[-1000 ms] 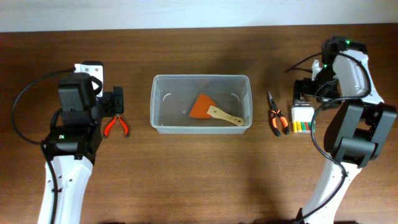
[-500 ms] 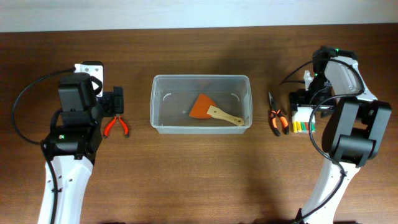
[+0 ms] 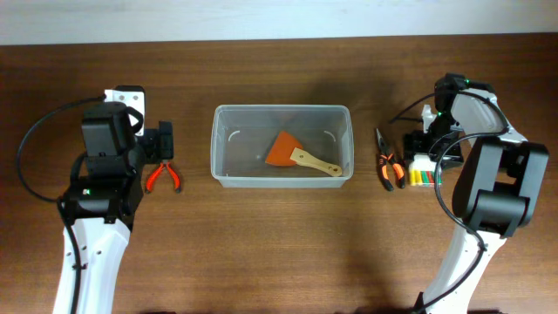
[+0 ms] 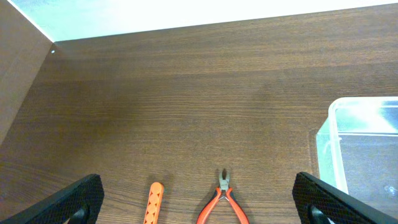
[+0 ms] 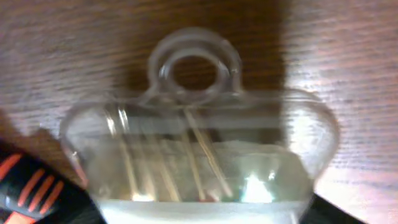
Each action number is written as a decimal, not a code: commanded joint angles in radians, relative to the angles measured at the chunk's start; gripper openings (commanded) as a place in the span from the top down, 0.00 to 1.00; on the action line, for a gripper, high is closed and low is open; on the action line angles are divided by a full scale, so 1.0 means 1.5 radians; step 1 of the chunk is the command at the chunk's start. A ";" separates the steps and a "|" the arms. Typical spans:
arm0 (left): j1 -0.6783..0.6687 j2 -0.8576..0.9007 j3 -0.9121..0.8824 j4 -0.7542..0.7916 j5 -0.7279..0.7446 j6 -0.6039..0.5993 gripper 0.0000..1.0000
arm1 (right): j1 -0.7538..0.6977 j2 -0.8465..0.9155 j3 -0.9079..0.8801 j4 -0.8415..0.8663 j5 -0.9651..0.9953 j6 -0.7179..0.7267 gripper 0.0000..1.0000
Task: Pack container
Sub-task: 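Grasp the clear case of colored tubes with the right gripper, then carry the tube case into the container and release it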
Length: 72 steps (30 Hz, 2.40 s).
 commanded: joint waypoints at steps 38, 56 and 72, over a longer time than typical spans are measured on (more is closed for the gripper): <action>0.002 0.002 0.013 0.002 0.001 0.011 0.01 | 0.284 -0.251 0.277 -0.078 -0.042 -0.083 0.73; 0.002 0.002 0.013 0.002 0.001 0.011 0.01 | 0.525 -0.010 0.262 -0.041 -0.042 -0.513 0.96; 0.002 0.002 0.013 0.002 0.001 0.011 0.01 | 0.541 0.073 0.262 0.106 -0.102 -0.547 0.96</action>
